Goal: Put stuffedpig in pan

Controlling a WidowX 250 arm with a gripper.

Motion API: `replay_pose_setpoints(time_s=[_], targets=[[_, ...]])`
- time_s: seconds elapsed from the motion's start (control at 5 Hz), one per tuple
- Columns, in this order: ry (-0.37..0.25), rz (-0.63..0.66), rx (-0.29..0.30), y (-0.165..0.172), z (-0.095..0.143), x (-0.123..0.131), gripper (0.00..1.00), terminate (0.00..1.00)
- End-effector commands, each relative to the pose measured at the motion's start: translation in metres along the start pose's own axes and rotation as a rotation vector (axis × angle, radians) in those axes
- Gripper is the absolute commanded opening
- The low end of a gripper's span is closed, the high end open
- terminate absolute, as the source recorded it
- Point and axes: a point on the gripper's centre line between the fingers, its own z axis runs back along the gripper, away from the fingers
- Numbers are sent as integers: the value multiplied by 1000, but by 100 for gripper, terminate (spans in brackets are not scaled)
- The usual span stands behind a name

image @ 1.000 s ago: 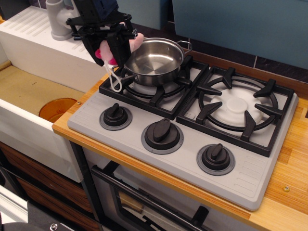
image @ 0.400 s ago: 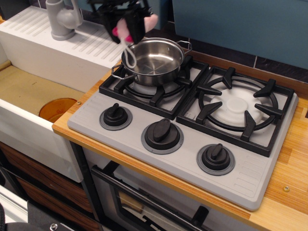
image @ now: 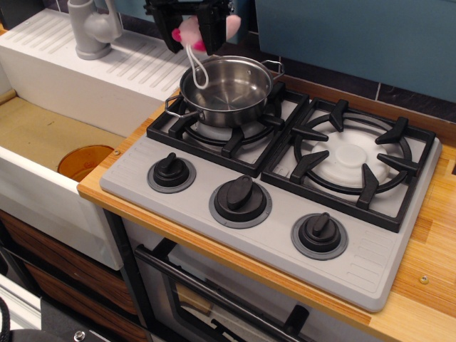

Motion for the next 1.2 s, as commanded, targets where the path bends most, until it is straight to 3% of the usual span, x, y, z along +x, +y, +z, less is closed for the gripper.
replay_pose_setpoints(time_s=[0.0,0.6,1.0], targets=[[-52,-40,55,6,18,7,100,0],[-79,-51,140,19,29,-12,100,0],[-53,-61,144,28,34,-19,100,0]])
